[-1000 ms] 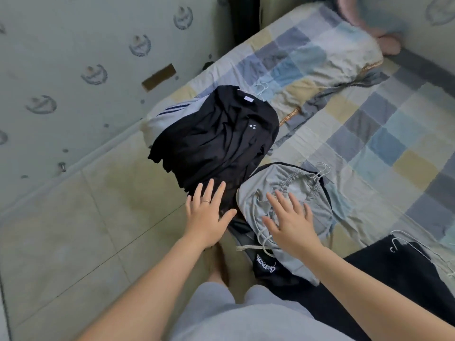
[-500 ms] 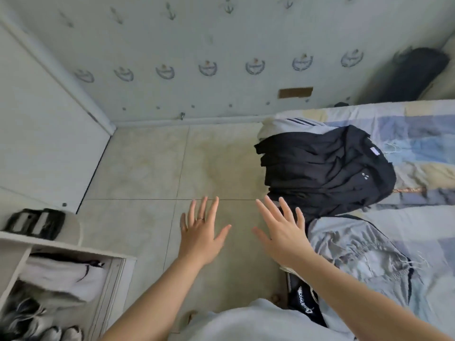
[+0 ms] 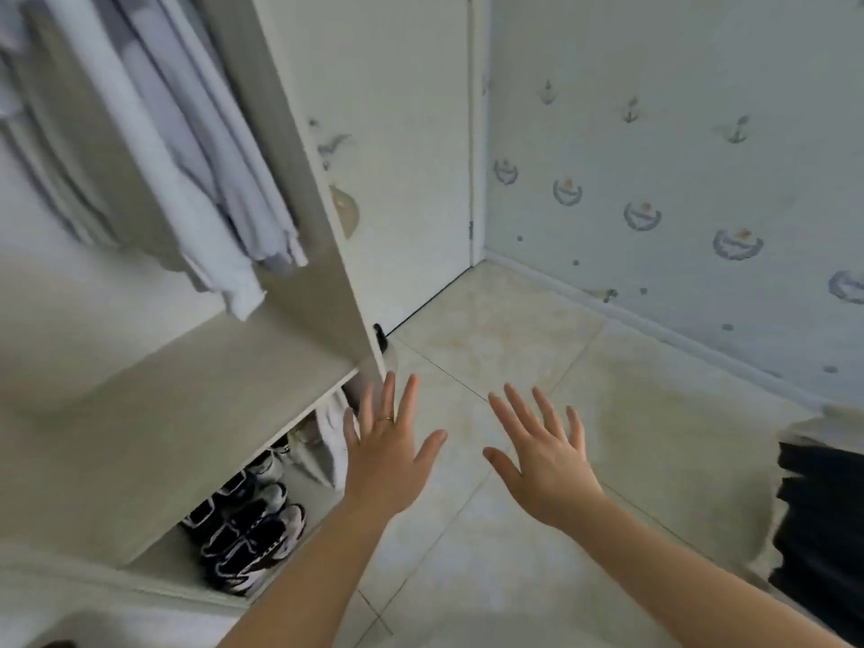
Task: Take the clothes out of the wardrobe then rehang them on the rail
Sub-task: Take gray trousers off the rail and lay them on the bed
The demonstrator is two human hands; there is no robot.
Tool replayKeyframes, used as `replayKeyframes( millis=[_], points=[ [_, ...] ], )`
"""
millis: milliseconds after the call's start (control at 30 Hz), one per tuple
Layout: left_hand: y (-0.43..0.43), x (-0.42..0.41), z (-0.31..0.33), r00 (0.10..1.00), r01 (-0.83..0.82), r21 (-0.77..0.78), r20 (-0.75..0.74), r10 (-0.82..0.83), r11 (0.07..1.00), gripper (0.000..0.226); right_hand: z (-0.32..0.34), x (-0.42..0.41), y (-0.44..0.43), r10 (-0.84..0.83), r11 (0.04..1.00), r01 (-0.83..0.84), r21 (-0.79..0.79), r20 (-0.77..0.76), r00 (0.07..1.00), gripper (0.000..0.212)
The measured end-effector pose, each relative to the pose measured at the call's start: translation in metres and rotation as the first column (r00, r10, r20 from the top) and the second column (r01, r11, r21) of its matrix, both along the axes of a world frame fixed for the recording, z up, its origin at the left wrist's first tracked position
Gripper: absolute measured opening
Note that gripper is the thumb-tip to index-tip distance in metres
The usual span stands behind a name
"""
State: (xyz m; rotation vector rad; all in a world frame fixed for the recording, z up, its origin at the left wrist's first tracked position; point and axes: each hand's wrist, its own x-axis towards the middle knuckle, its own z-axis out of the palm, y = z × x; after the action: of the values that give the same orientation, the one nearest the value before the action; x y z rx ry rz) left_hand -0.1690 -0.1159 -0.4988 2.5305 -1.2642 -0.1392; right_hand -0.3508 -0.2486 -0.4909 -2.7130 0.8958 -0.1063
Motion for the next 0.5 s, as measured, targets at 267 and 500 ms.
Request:
replayKeyframes(
  millis=[267,500],
  points=[
    [0.083,0.126,0.072,0.926,-0.331,-0.162,0.136,0.353,0.93,0.076,0.087,0.178,0.034,0.404,0.903,-0.371,-0.217,0.133,0.905,0.068],
    [0.132,0.199,0.17,0.789,-0.467,-0.318,0.271,0.551,0.825,0.078,0.192,0.289,0.067,0.661,0.723,-0.5,-0.477,0.267,0.701,0.064]
  ],
)
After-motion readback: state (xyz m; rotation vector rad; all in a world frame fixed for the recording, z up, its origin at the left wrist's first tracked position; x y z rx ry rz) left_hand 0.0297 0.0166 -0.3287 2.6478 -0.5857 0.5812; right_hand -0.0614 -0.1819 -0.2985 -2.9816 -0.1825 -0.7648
